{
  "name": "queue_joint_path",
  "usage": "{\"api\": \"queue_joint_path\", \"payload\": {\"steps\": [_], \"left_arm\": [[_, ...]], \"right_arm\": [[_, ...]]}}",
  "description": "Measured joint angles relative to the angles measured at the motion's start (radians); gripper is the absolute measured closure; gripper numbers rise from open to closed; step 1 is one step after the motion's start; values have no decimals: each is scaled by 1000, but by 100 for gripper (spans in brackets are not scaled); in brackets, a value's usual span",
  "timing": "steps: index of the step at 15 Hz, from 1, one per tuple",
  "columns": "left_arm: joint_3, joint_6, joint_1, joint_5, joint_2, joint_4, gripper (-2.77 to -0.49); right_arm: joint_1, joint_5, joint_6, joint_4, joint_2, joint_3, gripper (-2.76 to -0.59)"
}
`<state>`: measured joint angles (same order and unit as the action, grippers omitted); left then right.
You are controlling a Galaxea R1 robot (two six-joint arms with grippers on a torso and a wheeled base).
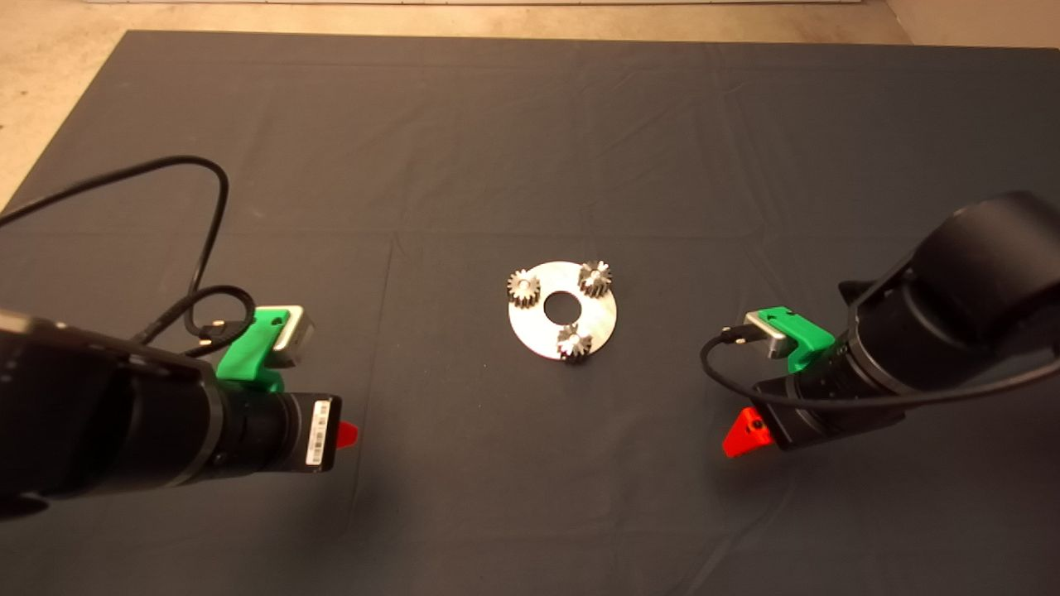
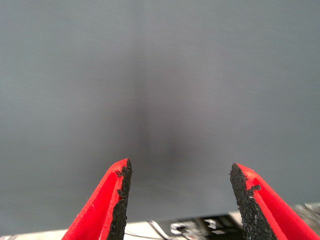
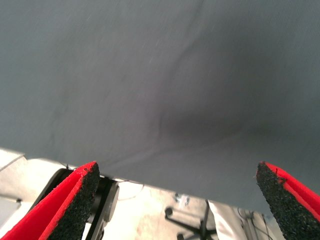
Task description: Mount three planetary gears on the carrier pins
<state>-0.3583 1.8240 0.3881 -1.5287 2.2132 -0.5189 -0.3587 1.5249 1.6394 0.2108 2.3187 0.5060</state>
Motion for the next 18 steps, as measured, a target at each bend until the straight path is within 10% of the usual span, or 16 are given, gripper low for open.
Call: {"api": "queue_joint_path", "payload": {"steps": [4, 9, 13, 18], "left_arm": [[9, 201, 0, 11, 232, 21, -132], [13, 240, 0, 2, 239, 54, -132], [13, 255, -5, 2, 262, 60, -132], [14, 357, -17, 13, 475, 93, -132]], "right_arm": [[1, 4, 74, 40, -15, -97, -233], [27, 7, 160, 62, -2, -118, -233], [84, 11, 394, 64, 152, -124, -233], [109, 10, 507, 66, 215, -128, -233]]}}
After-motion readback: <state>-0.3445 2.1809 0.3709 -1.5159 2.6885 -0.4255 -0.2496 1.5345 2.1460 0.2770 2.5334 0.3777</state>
